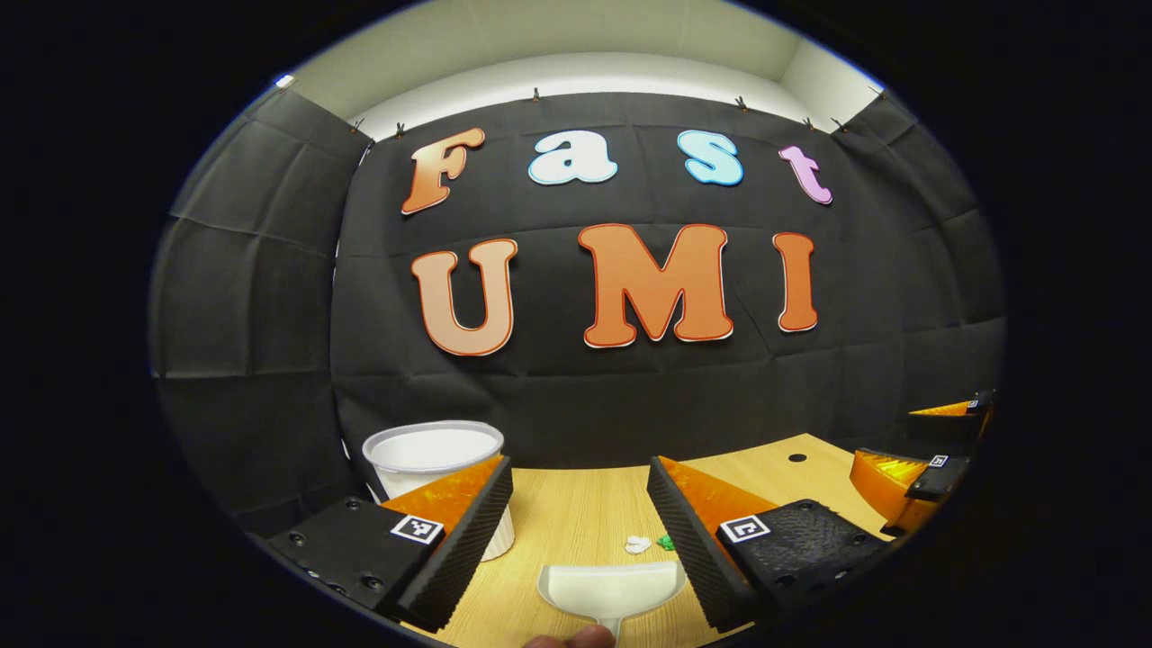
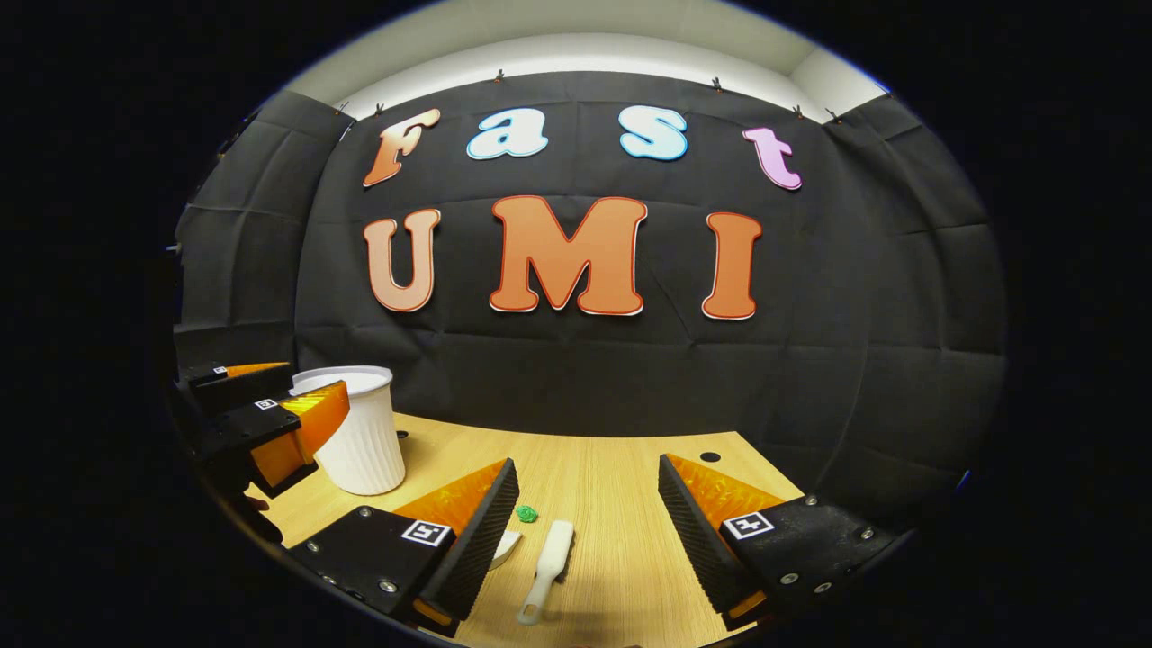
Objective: Pick up the small broom and dustpan from the desktop, sweep the trash into the dustpan with the broom, and then empty the trash into the garbage bin.
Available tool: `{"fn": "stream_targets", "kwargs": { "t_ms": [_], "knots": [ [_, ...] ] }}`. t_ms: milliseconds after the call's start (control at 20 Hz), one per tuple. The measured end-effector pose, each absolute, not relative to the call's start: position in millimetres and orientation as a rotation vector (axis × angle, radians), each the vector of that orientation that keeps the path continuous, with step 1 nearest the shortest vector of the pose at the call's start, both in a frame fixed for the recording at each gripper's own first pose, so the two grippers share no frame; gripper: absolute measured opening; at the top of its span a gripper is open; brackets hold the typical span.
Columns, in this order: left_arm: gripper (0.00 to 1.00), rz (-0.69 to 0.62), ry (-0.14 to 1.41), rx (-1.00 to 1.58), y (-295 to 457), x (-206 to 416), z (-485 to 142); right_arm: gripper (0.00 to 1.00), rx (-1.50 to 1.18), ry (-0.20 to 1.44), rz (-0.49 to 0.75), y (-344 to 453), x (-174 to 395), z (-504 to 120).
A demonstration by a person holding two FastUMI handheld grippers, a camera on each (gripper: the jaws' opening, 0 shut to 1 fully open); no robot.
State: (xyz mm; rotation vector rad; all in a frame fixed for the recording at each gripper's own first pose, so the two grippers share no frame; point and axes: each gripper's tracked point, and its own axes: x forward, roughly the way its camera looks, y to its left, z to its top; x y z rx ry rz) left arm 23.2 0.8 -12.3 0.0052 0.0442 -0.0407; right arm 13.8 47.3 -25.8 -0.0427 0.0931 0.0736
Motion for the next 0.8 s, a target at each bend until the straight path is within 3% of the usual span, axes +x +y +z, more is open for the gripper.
{"fn": "stream_targets", "kwargs": {
  "t_ms": [550, 800],
  "knots": [
    [0.95, 0.023, 0.092, 0.009, -8.1, 9.6, -27.5, 0.94, -0.062, 0.166, 0.229, 59.9, 16.0, -52.0],
    [0.96, -0.036, 0.202, 0.004, -19.7, 21.8, -66.5, 0.94, -0.061, 0.263, 0.206, 65.2, 24.6, -87.1]
  ]
}}
